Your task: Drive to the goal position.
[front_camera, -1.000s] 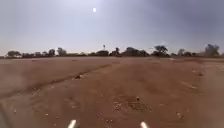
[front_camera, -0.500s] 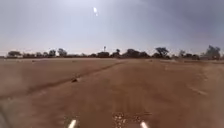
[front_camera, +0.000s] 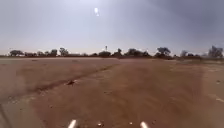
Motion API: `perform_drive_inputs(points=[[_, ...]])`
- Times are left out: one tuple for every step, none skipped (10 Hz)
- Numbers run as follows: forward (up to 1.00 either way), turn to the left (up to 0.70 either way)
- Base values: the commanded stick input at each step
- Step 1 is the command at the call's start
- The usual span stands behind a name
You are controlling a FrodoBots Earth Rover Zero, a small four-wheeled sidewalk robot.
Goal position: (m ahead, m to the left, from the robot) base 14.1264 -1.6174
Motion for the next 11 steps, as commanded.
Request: perform_drive_inputs(points=[[0.70,-0.06],[0.70,0.00],[0.70,0.00],[0.70,0.00],[0.70,0.00],[0.70,0.00],[0.70,0.00],[0.70,0.00],[0.70,0.00],[0.70,0.00],[0.70,0.00]])
